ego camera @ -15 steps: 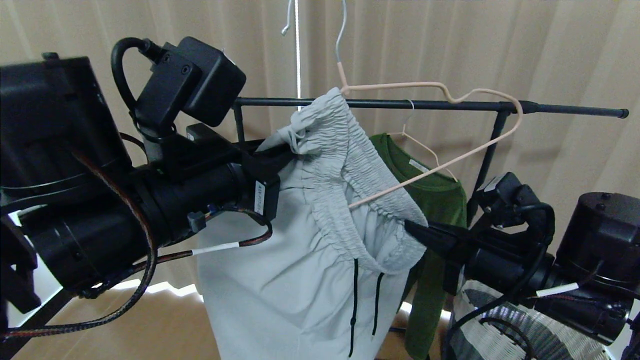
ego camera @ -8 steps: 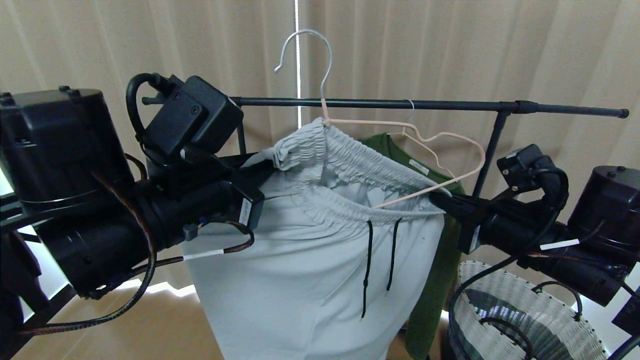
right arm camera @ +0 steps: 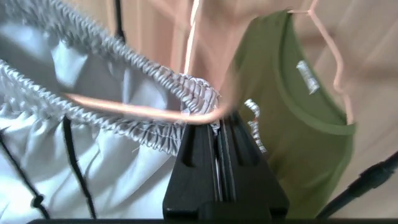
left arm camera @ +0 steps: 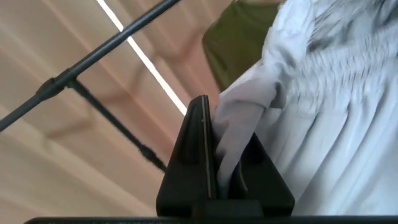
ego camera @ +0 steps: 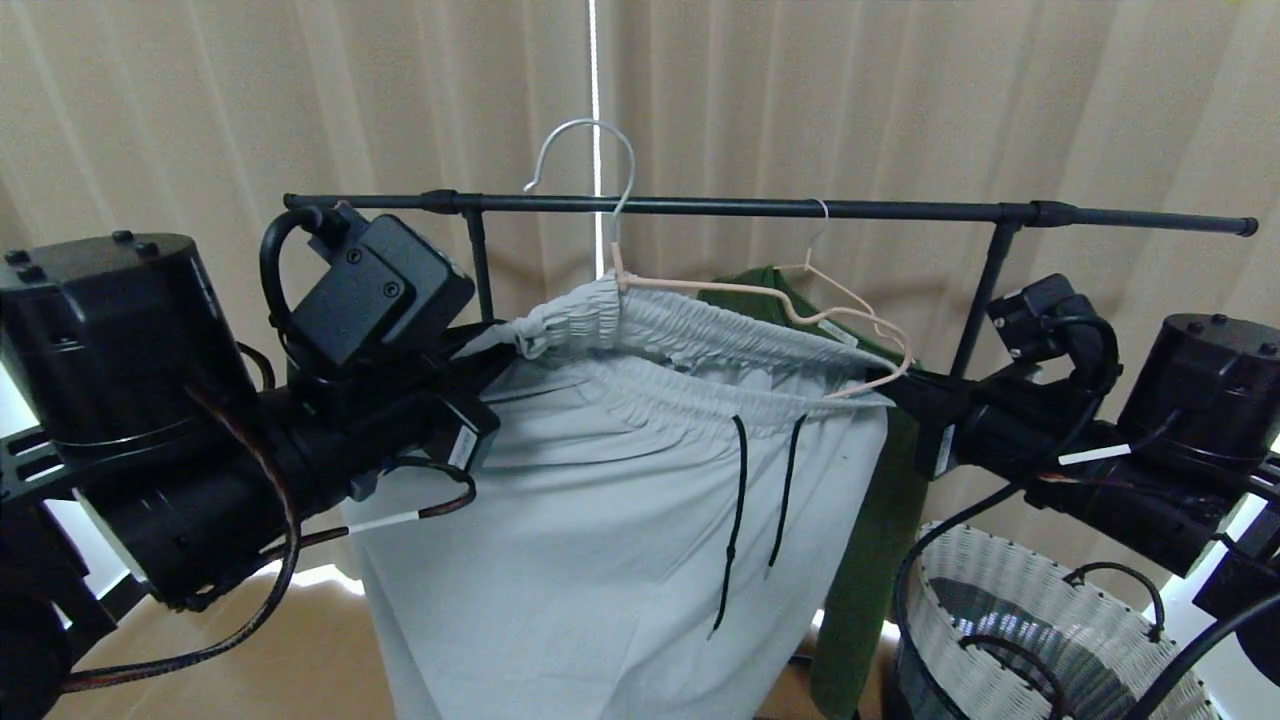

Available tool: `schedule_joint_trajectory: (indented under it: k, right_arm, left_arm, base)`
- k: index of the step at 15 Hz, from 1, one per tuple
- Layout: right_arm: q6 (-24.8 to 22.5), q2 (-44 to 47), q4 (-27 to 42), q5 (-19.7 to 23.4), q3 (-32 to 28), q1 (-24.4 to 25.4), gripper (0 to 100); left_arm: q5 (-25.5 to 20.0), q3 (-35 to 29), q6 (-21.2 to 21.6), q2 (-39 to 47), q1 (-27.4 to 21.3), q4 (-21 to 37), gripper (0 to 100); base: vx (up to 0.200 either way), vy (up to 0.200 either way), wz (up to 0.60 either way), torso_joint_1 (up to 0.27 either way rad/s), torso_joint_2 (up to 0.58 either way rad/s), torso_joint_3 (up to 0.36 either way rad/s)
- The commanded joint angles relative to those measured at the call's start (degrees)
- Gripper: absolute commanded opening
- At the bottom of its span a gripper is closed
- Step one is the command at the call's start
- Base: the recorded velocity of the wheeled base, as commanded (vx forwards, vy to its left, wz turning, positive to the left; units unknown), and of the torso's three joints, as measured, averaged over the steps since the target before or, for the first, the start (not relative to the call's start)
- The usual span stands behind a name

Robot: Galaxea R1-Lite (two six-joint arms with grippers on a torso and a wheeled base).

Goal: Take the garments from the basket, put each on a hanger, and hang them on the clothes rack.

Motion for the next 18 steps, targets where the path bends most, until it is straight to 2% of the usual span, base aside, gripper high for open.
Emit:
schedule_joint_trajectory:
  k: [1,6,12,14,16,18]
  right_arm:
    - [-0.02,0.95,-0.07,0.00,-0.50,-0.65,0]
    - [-0.02,0.86,0.19,0.00,-0.94,-0.65,0]
    - [-0.20,0.16,1.95,0.08,-1.11,0.05,0]
    - [-0.46,-1.42,4.59,0.08,-1.91,4.71,0]
    - [-2.83,-3.53,10.04,0.08,-3.75,7.35,0]
    - [-4.59,-5.11,14.61,0.08,-5.51,9.19,0]
  left_arm:
    - [0.05,0.76,0.21,-0.10,0.47,0.03,0]
    - [-0.74,3.66,6.36,-0.54,5.30,0.03,0]
    - [-0.74,5.77,10.93,-0.89,7.06,-0.05,0]
    - [-0.21,4.89,10.58,-0.72,6.27,-0.05,0]
    - [0.14,4.54,9.96,-0.81,6.09,-0.05,0]
    - [1.64,4.45,6.89,-0.72,5.39,-0.05,0]
  base:
    - [0.000,0.000,0.00,0.000,0.00,0.000]
    - [0.000,0.000,0.00,0.000,0.00,0.000]
    - [0.000,0.000,0.00,0.000,0.00,0.000]
    - [0.000,0.000,0.00,0.000,0.00,0.000]
    - [0.000,0.000,0.00,0.000,0.00,0.000]
    - [0.000,0.000,0.00,0.000,0.00,0.000]
